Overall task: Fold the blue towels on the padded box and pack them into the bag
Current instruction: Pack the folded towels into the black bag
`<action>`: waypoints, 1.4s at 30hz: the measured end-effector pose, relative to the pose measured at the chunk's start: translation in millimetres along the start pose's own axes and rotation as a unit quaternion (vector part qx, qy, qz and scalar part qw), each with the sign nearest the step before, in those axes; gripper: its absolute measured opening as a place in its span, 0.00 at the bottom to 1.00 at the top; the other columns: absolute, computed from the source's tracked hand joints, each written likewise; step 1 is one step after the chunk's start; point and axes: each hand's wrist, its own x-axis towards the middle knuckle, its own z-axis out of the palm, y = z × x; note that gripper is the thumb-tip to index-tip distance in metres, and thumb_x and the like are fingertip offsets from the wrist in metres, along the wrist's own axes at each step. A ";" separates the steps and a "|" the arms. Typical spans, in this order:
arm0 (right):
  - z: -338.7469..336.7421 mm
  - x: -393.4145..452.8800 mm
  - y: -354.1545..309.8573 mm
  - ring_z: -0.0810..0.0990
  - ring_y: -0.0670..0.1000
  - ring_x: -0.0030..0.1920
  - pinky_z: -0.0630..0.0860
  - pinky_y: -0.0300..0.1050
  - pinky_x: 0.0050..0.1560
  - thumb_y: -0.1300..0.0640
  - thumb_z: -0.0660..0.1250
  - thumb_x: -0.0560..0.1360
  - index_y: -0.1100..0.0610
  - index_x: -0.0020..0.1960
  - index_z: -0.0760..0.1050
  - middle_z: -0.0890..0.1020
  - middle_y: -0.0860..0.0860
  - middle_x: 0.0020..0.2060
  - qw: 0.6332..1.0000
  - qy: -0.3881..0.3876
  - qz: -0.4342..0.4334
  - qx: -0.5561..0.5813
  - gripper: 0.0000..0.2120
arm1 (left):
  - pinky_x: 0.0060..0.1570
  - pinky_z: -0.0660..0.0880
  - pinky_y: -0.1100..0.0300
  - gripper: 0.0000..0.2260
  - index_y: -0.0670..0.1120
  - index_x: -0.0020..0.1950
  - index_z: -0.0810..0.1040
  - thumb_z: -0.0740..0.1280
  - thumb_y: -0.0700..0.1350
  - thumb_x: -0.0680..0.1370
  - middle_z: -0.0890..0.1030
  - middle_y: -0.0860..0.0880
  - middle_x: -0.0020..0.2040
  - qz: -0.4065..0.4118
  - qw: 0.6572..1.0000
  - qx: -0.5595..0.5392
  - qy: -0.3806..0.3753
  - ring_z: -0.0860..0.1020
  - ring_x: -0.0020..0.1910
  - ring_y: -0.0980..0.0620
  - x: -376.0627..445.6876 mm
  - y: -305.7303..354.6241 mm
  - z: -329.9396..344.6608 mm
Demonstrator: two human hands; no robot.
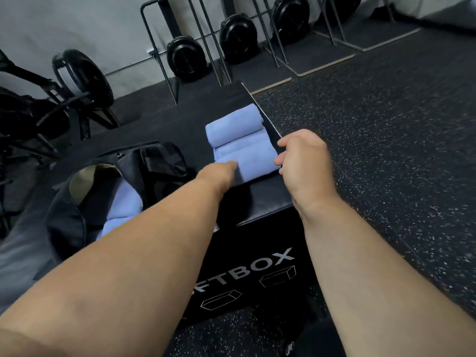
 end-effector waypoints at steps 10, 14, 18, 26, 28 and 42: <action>12.2 0.0 6.0 0.82 0.62 0.45 0.80 0.62 0.52 0.50 0.59 0.67 0.50 0.41 0.79 0.84 0.52 0.36 0.999 -0.032 0.016 -0.016 0.11 | 0.37 0.72 0.57 0.16 0.44 0.54 0.81 0.73 0.53 0.73 0.82 0.49 0.46 0.005 0.995 -0.089 0.051 0.81 0.43 0.49 -14.4 -3.4 -1.6; 19.3 -6.6 4.6 0.81 0.56 0.46 0.79 0.57 0.51 0.51 0.60 0.70 0.48 0.44 0.78 0.83 0.48 0.39 0.997 -0.051 -0.020 -0.058 0.08 | 0.38 0.72 0.58 0.15 0.41 0.49 0.80 0.73 0.50 0.70 0.82 0.49 0.43 0.047 0.982 -0.173 0.059 0.79 0.40 0.48 -26.9 -0.9 -14.1; 27.1 -18.7 -0.7 0.77 0.54 0.58 0.74 0.52 0.63 0.50 0.60 0.67 0.43 0.53 0.76 0.77 0.46 0.53 0.986 -0.084 -0.102 -0.105 0.16 | 0.39 0.77 0.55 0.19 0.42 0.51 0.76 0.74 0.46 0.64 0.81 0.49 0.42 0.142 0.966 -0.211 0.048 0.79 0.37 0.49 -54.8 -0.2 -43.7; 47.9 -50.7 -17.6 0.76 0.49 0.66 0.72 0.58 0.71 0.47 0.65 0.70 0.39 0.70 0.73 0.79 0.44 0.63 0.954 -0.229 -0.184 -0.061 0.28 | 0.64 0.80 0.45 0.32 0.48 0.67 0.78 0.79 0.45 0.63 0.86 0.43 0.60 0.243 0.950 -0.197 -0.019 0.84 0.60 0.42 -129.1 -16.5 -135.9; 51.2 -61.7 -23.8 0.80 0.47 0.57 0.75 0.52 0.64 0.52 0.66 0.73 0.38 0.72 0.72 0.81 0.44 0.54 0.937 -0.304 -0.171 -0.022 0.28 | 0.65 0.78 0.45 0.31 0.46 0.67 0.78 0.78 0.40 0.65 0.85 0.43 0.60 0.251 0.942 -0.218 -0.038 0.83 0.59 0.43 -142.5 -23.8 -159.6; 111.1 -130.6 -48.7 0.72 0.43 0.34 0.70 0.41 0.40 0.58 0.61 0.82 0.34 0.60 0.74 0.73 0.37 0.32 0.916 -0.374 -0.136 -0.046 0.19 | 0.55 0.72 0.52 0.07 0.50 0.52 0.80 0.65 0.49 0.77 0.78 0.51 0.52 0.167 0.967 -0.059 0.180 0.75 0.51 0.51 -137.0 -122.6 -246.3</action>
